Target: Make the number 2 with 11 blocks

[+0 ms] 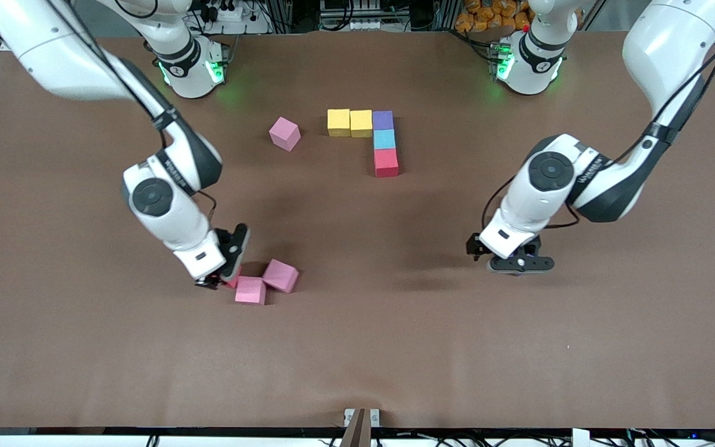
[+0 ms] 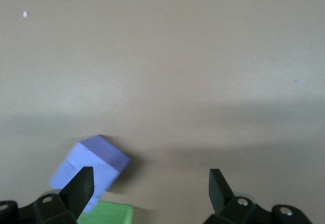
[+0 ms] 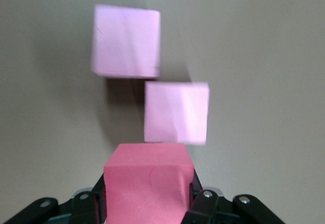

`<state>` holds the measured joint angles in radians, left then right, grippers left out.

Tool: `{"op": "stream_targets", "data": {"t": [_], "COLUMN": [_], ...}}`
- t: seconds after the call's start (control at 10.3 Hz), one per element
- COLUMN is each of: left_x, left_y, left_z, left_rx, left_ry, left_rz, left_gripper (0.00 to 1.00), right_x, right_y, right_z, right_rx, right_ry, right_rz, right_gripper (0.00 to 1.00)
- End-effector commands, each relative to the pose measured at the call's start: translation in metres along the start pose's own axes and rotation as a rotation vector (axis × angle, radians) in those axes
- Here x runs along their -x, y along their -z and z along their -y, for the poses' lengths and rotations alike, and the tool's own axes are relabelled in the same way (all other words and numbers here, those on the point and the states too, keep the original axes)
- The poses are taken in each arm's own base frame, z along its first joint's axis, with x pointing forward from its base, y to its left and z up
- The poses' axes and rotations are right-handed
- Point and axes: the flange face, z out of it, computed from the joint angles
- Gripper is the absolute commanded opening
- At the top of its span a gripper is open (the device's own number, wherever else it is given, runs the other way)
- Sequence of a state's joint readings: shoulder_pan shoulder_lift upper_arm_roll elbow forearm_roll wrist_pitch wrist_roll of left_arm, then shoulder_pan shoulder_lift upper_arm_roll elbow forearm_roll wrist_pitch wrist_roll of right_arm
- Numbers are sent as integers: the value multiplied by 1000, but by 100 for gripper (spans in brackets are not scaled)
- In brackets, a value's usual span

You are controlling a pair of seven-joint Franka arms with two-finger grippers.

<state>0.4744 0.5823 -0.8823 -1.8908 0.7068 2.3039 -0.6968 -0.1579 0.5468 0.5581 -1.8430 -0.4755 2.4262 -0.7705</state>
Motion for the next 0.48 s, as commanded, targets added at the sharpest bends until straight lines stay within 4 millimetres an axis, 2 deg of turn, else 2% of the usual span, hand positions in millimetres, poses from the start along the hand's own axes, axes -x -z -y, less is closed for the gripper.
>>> {"op": "stream_targets", "data": {"t": [0.0, 0.29, 0.39], "left_x": [5, 11, 13], "left_y": [-9, -23, -29], "left_z": [28, 61, 70], "left_rx": [6, 3, 14], "left_ry": [-111, -229, -292], "left_rz": [38, 71, 84], "left_gripper": [100, 100, 100], "right_x": [-55, -102, -122], "right_y": [31, 55, 51], "right_z": [40, 78, 97], "right_rx": [8, -60, -75], "right_ry": [88, 101, 117], "right_rz": [-8, -44, -48], "right_gripper": [31, 31, 31]}}
